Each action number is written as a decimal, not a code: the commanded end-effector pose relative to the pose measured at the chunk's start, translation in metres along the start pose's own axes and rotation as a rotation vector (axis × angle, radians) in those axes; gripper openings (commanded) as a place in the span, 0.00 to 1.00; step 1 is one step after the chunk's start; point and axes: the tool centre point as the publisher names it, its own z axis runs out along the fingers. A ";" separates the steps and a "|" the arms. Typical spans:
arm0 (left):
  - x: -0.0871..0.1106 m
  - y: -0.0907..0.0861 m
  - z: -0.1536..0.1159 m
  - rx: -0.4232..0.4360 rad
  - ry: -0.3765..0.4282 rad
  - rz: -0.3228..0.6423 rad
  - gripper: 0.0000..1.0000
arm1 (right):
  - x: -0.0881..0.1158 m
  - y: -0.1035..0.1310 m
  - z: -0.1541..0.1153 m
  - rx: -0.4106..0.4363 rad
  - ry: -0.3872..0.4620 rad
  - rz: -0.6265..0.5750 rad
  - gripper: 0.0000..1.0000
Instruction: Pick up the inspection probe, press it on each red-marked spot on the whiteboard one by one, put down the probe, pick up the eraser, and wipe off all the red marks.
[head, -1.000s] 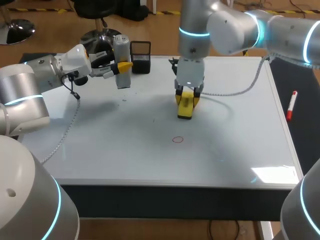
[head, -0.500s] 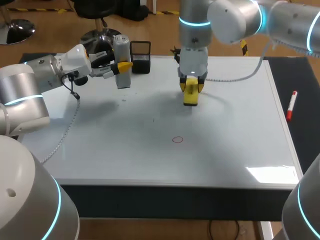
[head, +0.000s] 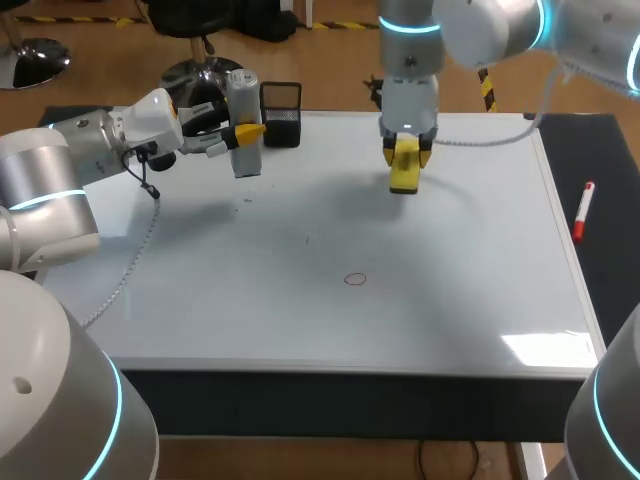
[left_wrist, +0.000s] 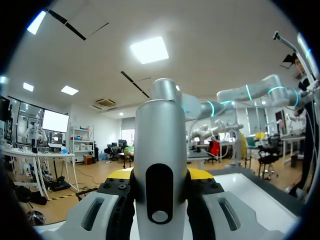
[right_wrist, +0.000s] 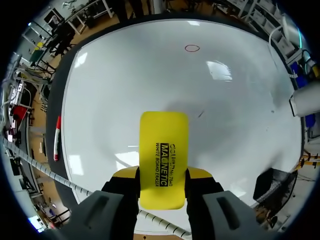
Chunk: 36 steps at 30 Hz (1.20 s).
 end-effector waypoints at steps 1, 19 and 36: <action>0.000 -0.001 0.000 0.001 0.000 0.001 0.00 | 0.018 -0.015 -0.006 -0.012 0.004 0.024 0.00; 0.000 -0.001 0.000 0.001 0.000 0.001 0.00 | 0.098 -0.043 0.004 -0.080 0.009 0.208 0.00; 0.000 -0.001 0.000 0.001 0.000 0.001 0.00 | 0.103 -0.044 -0.002 -0.054 -0.002 0.227 0.00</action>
